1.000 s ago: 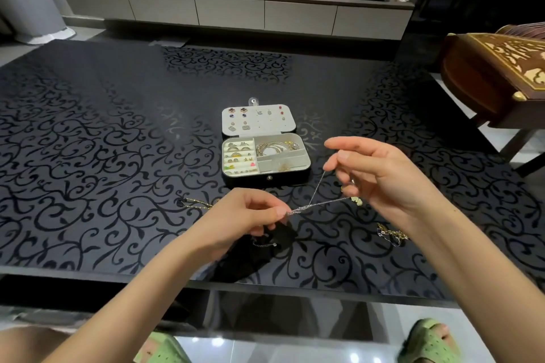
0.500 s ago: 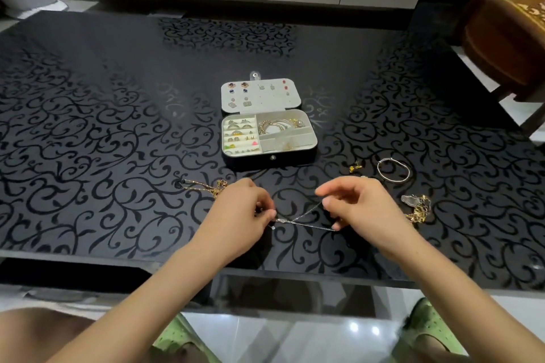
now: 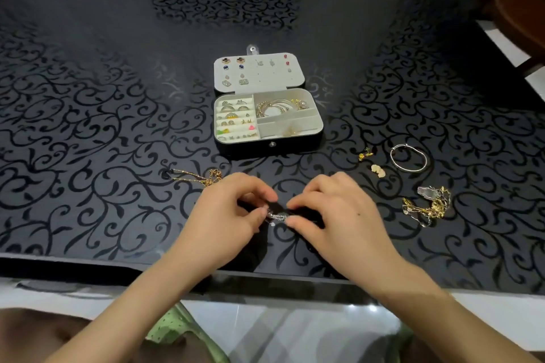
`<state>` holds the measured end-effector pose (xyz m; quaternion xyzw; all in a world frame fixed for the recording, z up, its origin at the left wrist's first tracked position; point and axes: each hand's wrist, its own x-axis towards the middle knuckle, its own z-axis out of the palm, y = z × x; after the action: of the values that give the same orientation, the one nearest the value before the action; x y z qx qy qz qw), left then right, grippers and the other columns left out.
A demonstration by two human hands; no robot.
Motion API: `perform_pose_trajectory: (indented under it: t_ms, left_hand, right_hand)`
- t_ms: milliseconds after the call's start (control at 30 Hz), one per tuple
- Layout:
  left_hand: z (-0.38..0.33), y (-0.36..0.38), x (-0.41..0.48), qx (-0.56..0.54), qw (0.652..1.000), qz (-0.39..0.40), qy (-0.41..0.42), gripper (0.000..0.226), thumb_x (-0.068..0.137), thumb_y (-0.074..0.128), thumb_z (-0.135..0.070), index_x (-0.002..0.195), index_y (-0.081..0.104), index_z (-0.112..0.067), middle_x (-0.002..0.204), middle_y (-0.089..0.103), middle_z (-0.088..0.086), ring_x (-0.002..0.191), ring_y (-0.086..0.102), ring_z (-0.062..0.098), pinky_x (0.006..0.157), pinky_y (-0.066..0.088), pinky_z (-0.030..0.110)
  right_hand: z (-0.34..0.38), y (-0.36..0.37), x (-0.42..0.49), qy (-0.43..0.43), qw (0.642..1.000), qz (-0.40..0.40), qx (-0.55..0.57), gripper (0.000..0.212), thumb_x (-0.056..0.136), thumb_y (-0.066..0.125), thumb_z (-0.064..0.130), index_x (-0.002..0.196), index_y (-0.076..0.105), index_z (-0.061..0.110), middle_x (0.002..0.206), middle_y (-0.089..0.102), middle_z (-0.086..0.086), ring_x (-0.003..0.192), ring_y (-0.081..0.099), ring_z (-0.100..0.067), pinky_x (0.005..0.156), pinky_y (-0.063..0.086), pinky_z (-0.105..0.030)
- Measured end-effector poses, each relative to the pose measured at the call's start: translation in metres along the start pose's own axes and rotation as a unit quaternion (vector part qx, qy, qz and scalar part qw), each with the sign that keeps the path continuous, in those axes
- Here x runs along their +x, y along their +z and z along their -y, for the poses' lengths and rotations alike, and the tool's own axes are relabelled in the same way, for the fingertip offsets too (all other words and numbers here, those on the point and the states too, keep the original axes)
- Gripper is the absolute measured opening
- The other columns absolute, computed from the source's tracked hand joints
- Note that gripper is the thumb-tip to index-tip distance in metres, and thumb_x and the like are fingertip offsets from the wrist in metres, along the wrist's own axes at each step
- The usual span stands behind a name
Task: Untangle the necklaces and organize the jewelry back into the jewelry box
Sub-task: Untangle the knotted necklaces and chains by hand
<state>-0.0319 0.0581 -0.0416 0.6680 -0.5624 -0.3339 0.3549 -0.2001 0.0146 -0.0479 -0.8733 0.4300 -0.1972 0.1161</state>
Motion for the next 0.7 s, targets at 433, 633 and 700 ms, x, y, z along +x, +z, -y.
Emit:
perform_pose_trajectory:
  t_ms: [433,633,700]
  left_hand:
    - [-0.007,-0.017,0.01,-0.022,0.999,0.033,-0.014,0.021,0.079,0.07,-0.009,0.081,0.07,-0.03,0.076,0.065,-0.006,0.065,0.06,0.013,0.068,0.05,0.026]
    - [-0.01,-0.009,0.017,-0.064,0.995,0.066,-0.049,0.009,0.078,0.072,-0.017,0.075,0.072,-0.025,0.067,0.068,-0.007,0.062,0.061,0.008,0.068,0.05,0.027]
    - [-0.013,-0.011,0.019,-0.131,0.985,0.085,-0.069,0.006,0.079,0.071,-0.015,0.075,0.073,-0.02,0.064,0.067,-0.004,0.06,0.057,0.005,0.064,0.045,0.02]
  right_hand:
    - [-0.005,-0.011,0.014,0.173,0.915,0.098,0.351,0.011,0.086,0.062,0.021,0.076,0.067,0.021,0.076,0.068,0.007,0.068,0.058,-0.004,0.067,0.043,-0.013]
    - [-0.004,-0.018,0.028,0.229,0.807,0.153,0.522,0.018,0.092,0.053,0.01,0.075,0.06,0.008,0.058,0.058,-0.004,0.044,0.044,-0.007,0.043,0.036,-0.014]
    - [-0.007,-0.021,0.031,0.219,0.828,0.167,0.489,0.018,0.092,0.054,0.015,0.076,0.062,0.011,0.054,0.053,0.001,0.043,0.036,-0.004,0.042,0.029,-0.012]
